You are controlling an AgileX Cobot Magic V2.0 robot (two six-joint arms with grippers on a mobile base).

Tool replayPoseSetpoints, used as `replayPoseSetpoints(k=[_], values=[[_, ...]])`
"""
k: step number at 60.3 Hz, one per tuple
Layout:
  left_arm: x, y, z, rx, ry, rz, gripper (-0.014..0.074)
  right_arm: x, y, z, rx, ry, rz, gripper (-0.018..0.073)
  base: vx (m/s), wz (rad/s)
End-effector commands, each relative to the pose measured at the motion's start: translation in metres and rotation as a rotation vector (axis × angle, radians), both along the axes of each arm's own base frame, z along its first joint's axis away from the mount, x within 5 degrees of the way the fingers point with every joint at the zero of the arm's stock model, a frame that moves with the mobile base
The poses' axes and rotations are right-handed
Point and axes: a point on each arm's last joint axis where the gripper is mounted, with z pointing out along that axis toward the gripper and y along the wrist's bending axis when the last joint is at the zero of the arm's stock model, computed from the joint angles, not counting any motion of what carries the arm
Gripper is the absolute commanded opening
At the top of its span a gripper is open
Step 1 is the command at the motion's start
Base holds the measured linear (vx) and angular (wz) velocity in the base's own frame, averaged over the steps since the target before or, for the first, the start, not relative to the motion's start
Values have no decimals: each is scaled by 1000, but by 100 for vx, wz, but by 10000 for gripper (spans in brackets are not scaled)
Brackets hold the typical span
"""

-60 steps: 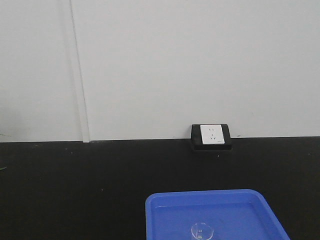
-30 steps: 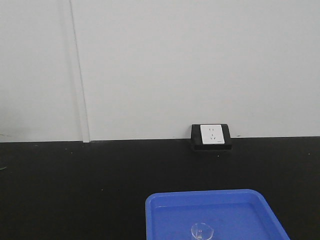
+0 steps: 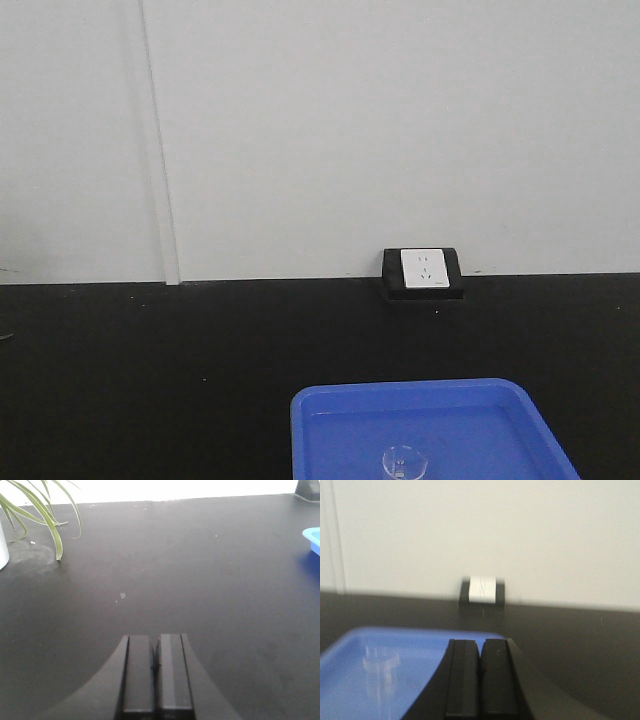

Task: Move beaker to silver tray on left bench

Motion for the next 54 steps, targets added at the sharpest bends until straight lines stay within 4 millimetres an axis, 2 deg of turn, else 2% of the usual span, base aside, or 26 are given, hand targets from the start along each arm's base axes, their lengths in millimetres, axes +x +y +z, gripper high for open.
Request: replayPoseSetpoints(k=[1,14,21,26,31,54], values=[[2,0,1,-9,-65,0,1,-6,2,22,15,-231,23,-11,0,0],[2,0,1,-9,-65,0,1,1,2,58,10,-209,19,-11,0,0],[2,0,1,-9,-65,0,1,14,3,83,8,-185,20,-9,0,0],[2,0,1,-9,-65,0,1,24,5,91,6,-160,22,-8,0,0],[2,0,1,-9,-65,0,1,36,6,90,2,-108,23,-8,0,0],[2,0,1,-9,-65,0,1,76,10,63,-10,123,25,20,0,0]])
